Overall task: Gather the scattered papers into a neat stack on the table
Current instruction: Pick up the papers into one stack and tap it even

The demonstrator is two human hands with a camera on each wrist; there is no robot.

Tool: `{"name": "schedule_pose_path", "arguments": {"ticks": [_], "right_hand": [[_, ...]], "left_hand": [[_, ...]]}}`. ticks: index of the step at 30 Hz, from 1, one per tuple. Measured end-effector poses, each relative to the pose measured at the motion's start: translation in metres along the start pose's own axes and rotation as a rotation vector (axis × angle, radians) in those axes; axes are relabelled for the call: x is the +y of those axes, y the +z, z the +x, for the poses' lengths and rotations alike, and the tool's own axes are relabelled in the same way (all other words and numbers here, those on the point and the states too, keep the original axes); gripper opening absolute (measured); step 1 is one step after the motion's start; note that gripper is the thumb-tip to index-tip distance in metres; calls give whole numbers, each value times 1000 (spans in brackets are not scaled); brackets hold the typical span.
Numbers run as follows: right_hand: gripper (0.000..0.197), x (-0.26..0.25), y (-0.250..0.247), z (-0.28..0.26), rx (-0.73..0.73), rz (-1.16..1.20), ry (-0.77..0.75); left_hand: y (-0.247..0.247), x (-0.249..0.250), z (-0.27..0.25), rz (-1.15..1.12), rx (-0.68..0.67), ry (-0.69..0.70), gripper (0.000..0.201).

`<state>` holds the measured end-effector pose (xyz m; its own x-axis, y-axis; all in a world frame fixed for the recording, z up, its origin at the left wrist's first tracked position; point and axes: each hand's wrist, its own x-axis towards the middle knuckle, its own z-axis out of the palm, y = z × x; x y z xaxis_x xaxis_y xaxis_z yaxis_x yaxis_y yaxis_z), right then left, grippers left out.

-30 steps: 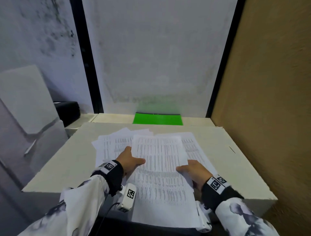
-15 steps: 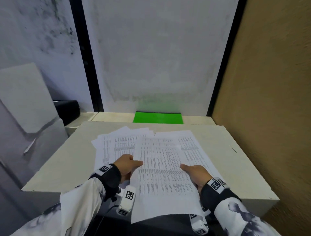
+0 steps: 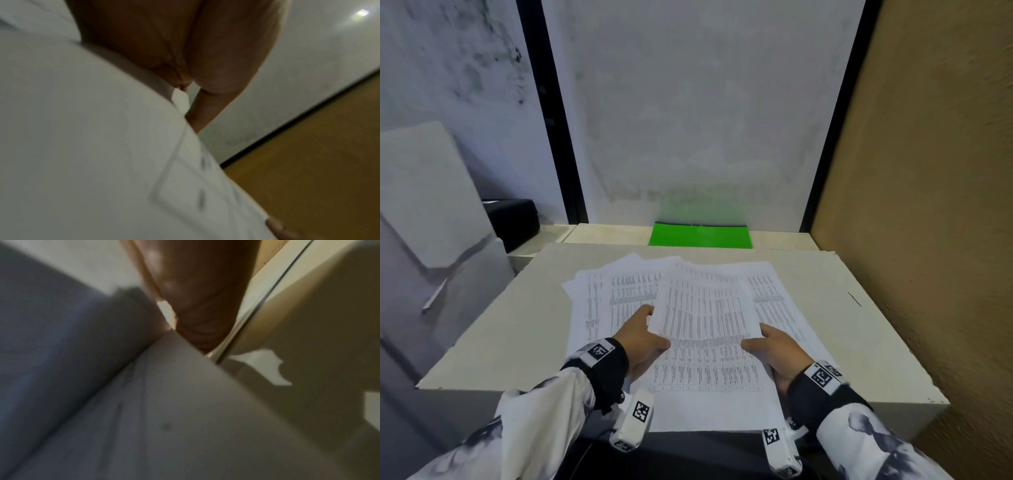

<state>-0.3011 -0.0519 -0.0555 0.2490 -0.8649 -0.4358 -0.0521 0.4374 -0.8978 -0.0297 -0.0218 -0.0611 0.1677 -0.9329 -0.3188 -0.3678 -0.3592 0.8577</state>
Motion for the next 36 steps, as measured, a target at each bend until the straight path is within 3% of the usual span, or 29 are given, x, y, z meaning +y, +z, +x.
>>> {"name": "schedule_pose_path", "arguments": {"ticks": [3, 5, 8, 10, 13, 17, 19, 22, 24, 26, 29, 32, 36], "right_hand": [[49, -5, -4, -3, -87, 117, -100], [57, -11, -10, -4, -142, 153, -171], [64, -23, -18, -7, -189, 147, -224], [65, -32, -25, -9, -191, 156, -216], [63, -40, -45, -19, -180, 152, -192], [65, -35, -90, -37, -160, 87, -132], [68, -28, -112, -43, -133, 113, -110], [72, -25, -137, -54, -2, 180, -143], [74, -28, -150, -63, 72, 177, -160], [76, -31, -160, -71, 115, 173, -165], [78, -34, -169, -78, 182, 165, -166], [84, -34, -172, -79, 211, 149, -150], [87, -27, -172, -79, 224, 156, -117]], "left_hand": [[0, 11, -10, 64, 51, 239, 61], [-4, 21, -18, -38, 22, 320, 58], [-4, 40, -24, -318, -102, 269, 51], [5, 48, -20, -367, -160, 251, 50], [23, 59, -9, -123, -222, 226, 50], [51, 81, -5, 149, -445, 226, 42], [70, 93, -2, 309, -436, 242, 43], [96, 96, 0, 676, -473, 223, 61], [107, 83, -2, 1022, -569, 244, 88], [114, 62, -10, 1237, -515, 275, 109], [121, 32, -21, 1333, -334, 391, 121], [112, 19, -26, 1294, -143, 435, 115], [93, 23, -33, 1311, -170, 404, 92]]}}
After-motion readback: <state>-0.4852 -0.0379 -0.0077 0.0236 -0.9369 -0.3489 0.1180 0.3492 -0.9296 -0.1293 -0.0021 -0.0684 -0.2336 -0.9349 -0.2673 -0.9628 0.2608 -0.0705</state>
